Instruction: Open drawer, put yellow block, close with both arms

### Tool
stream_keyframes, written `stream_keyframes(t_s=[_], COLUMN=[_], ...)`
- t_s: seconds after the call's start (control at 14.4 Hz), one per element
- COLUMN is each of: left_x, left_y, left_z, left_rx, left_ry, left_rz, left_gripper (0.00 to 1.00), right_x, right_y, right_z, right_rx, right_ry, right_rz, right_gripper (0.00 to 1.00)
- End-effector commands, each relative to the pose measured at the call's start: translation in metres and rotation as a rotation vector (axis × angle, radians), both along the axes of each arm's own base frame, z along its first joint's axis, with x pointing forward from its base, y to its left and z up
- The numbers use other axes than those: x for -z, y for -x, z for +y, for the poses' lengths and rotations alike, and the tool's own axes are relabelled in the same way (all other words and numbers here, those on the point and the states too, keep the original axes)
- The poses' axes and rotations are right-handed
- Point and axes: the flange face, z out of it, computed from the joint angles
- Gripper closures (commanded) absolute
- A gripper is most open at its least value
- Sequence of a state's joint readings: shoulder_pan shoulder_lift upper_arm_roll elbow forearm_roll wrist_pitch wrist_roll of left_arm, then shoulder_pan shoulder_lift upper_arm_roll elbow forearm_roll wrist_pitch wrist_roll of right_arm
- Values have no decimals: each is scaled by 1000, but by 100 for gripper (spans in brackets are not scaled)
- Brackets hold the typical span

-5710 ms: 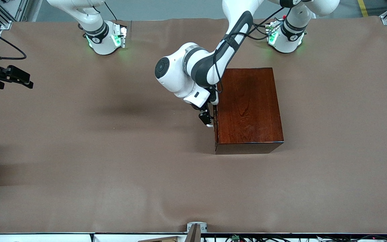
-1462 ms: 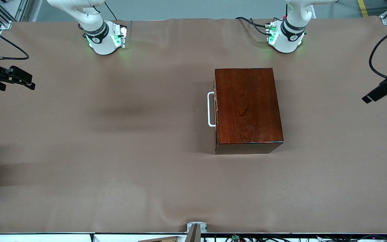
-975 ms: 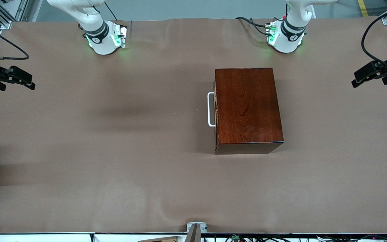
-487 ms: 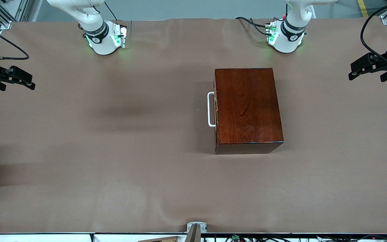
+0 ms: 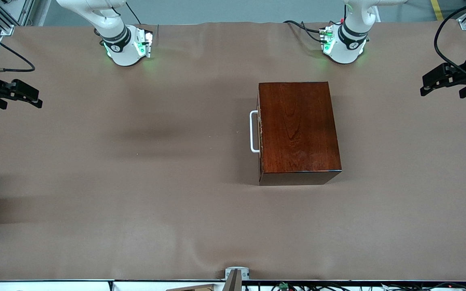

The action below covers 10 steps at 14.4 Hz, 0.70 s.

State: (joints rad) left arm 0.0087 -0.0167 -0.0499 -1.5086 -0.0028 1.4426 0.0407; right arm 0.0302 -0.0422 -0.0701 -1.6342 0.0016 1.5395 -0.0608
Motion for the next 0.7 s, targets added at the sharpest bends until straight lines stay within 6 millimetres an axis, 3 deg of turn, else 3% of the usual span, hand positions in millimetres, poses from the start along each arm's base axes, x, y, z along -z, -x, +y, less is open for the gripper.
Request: stream_keyframes(t_s=[0.0, 0.63], left_x=[-2, -4], left_y=[3, 5], left_z=[-1, 0], left_rx=[11, 12], left_ry=[-23, -26], left_rz=[4, 3], left_gripper=[0, 0], right_x=[-3, -3], right_y=[2, 2], right_z=[1, 2], right_rx=[-7, -10], right_ry=[15, 15], right_rz=[-3, -1], right_gripper=[0, 0])
